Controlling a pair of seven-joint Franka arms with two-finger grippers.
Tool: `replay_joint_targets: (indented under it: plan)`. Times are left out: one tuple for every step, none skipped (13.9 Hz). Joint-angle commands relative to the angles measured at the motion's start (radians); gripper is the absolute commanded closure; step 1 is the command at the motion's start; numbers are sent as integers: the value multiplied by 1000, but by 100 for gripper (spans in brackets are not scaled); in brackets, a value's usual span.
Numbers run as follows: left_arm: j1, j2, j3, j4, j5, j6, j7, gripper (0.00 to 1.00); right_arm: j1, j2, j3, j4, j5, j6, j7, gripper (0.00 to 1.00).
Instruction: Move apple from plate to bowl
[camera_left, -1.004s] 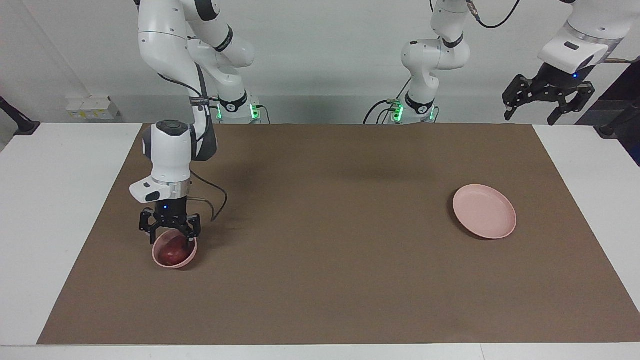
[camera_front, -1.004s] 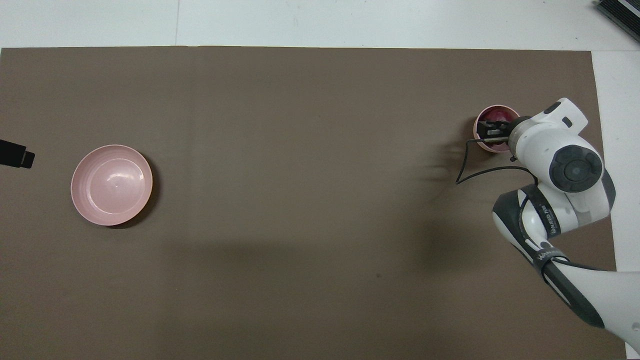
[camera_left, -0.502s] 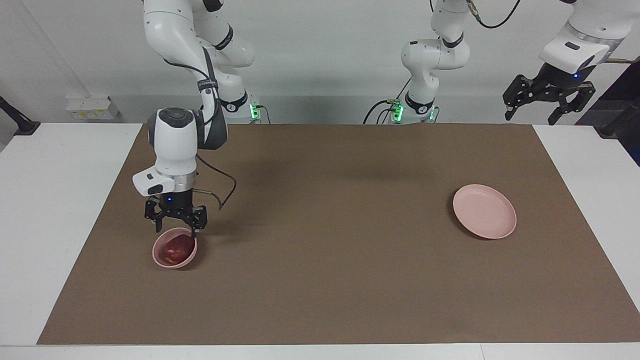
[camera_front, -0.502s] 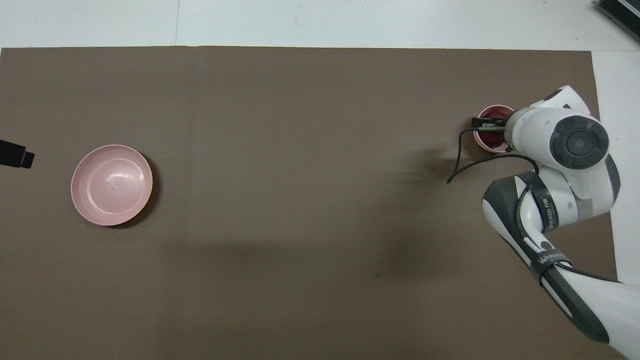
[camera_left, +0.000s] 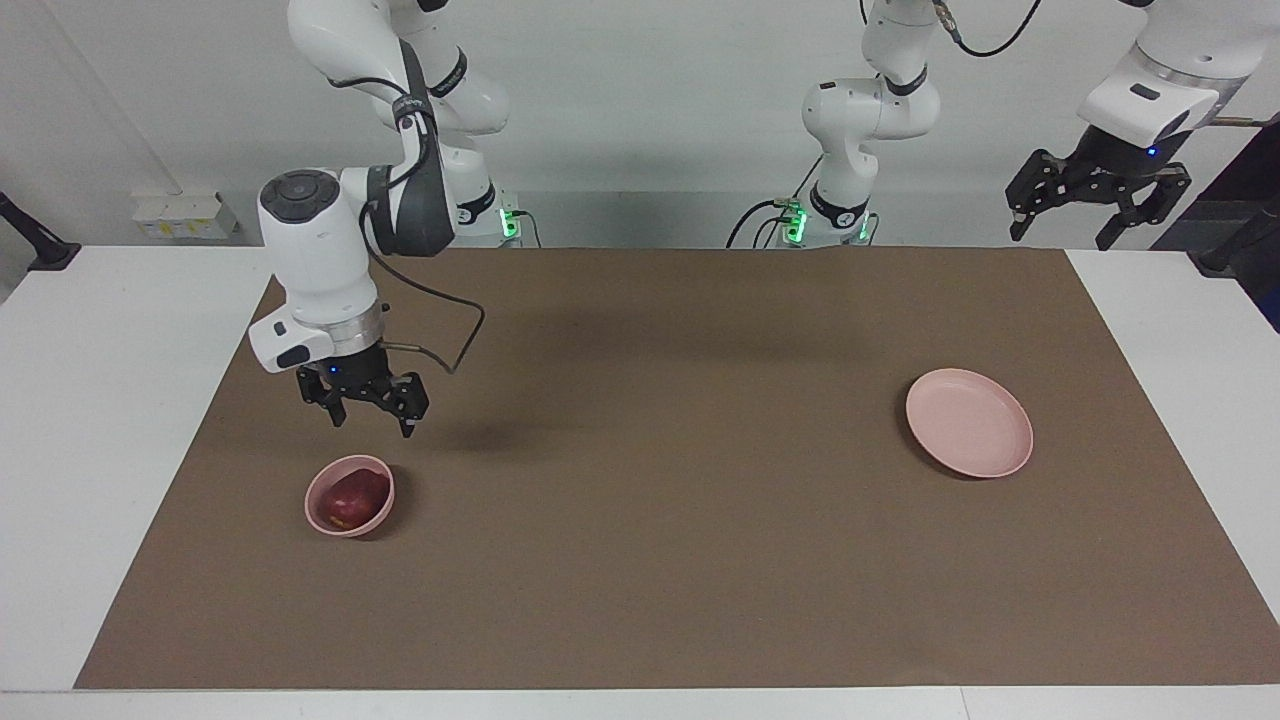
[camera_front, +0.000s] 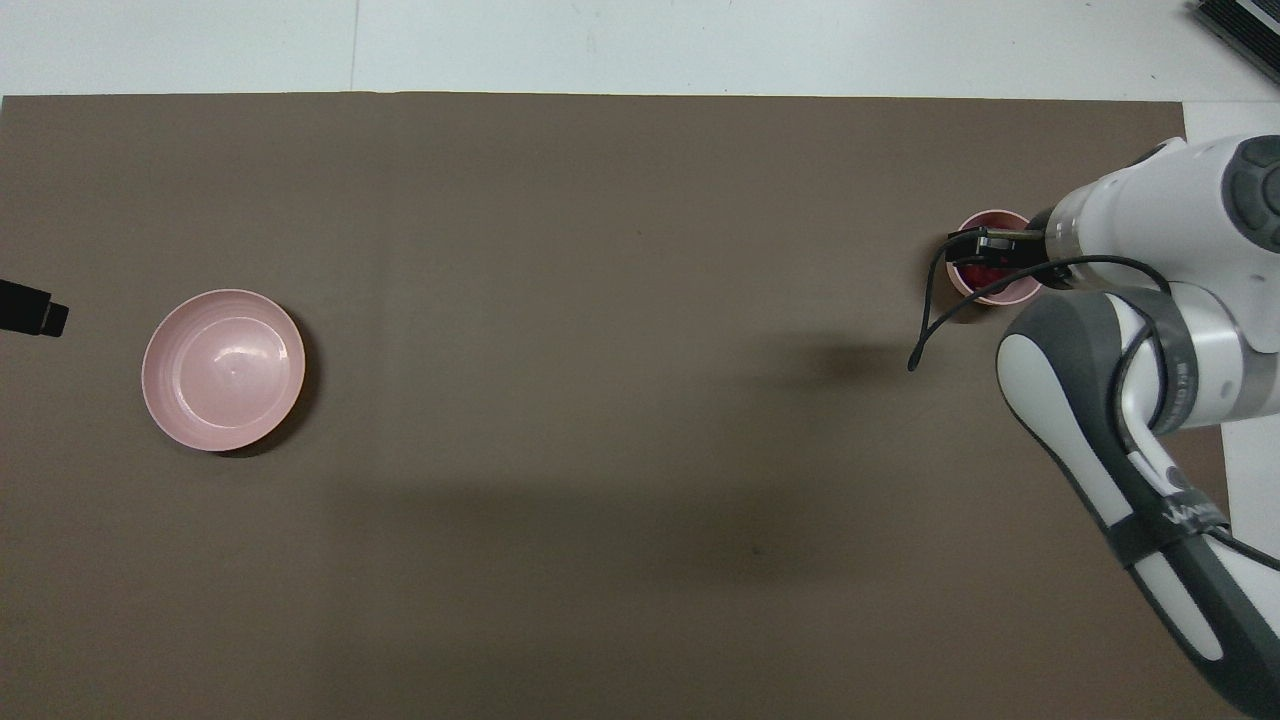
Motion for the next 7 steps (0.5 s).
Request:
replay_joint_targets:
  plan:
    - [8,-20,0,-19,-12,-7,8,0,-12,-76,5,-2,56,-103,-60,0]
    - [10,-20,0,-19,-12,-8,8,0,-12,-109,5,-2,59,-146,-60,0]
    - [10,-20,0,-19,-12,-8,8,0,-12,-136,5,-2,59,-188,-58,0]
    - [10,-20,0,-19,-12,-8,8,0,-12,-162,5,-2,62,-231,-60,0]
    - [8,-20,0,-19,-12,-8,8,0,-14,-182,0,3,71,-273,-63,0]
    - [10,-20,0,-19,-12,-8,8,0,-17,-193,-3,36,74,-328,-78,0]
    - [8,-20,0,-19,-12,-8,8,0,-20,-195,-6,76,80,-397,-101,0]
